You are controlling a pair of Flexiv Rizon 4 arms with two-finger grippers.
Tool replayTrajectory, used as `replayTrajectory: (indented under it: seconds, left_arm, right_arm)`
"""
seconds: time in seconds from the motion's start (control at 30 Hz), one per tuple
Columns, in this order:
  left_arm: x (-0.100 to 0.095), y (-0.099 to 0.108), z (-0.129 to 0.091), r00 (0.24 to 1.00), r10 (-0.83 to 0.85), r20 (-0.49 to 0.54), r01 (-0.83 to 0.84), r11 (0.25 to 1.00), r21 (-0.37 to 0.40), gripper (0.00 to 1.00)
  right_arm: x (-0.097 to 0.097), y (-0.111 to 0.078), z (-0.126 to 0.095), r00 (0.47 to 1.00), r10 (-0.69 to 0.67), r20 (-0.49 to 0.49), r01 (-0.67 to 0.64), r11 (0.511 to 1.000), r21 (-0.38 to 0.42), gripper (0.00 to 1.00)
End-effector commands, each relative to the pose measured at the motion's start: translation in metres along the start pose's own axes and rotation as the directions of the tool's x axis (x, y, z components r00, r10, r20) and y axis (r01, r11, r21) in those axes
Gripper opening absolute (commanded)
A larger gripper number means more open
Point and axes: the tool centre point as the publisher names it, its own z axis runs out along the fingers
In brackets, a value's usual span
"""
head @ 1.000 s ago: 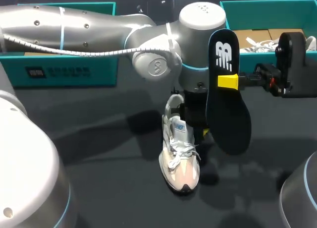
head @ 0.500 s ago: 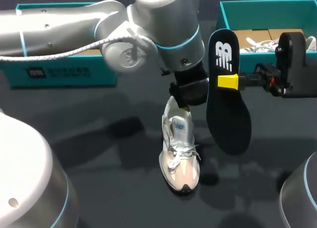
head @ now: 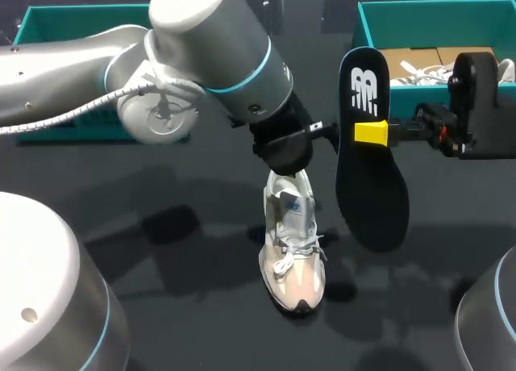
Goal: Take the shoe out of the shoebox, open the shoe tongue, remove and reinsert the insole, then place the shoe into the shoebox
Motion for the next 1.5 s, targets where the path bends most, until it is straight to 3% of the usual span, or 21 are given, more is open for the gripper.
replayTrajectory:
  seconds: [0.03, 0.43, 0.87, 1.13, 1.5]
  left_arm:
    - [0.009, 0.004, -0.010, 0.977, 0.024, 0.210, -0.032, 0.999, 0.035, 1.00]
    - [-0.004, -0.001, -0.038, 0.910, 0.049, 0.411, -0.052, 0.999, -0.002, 1.00]
    - [-0.002, 0.010, -0.068, 0.783, -0.002, 0.623, -0.001, 1.000, 0.004, 1.00]
    - [-0.003, 0.020, -0.087, 0.721, -0.006, 0.693, 0.016, 1.000, -0.007, 1.00]
    - [-0.002, 0.028, -0.096, 0.689, 0.016, 0.724, 0.002, 1.000, -0.024, 1.00]
  right_arm:
    - [-0.001, 0.000, 0.002, 1.000, 0.001, 0.000, -0.001, 1.000, 0.000, 0.00]
    - [-0.001, 0.000, 0.002, 1.000, 0.001, 0.000, -0.001, 1.000, 0.000, 0.00]
    - [-0.001, 0.000, 0.002, 1.000, 0.001, 0.000, -0.001, 1.000, 0.000, 0.00]
    - [-0.057, 0.026, -0.017, 0.974, 0.226, -0.029, -0.225, 0.974, 0.021, 0.00]
    - [-0.132, 0.028, -0.043, 0.901, 0.423, -0.092, -0.427, 0.904, -0.018, 0.00]
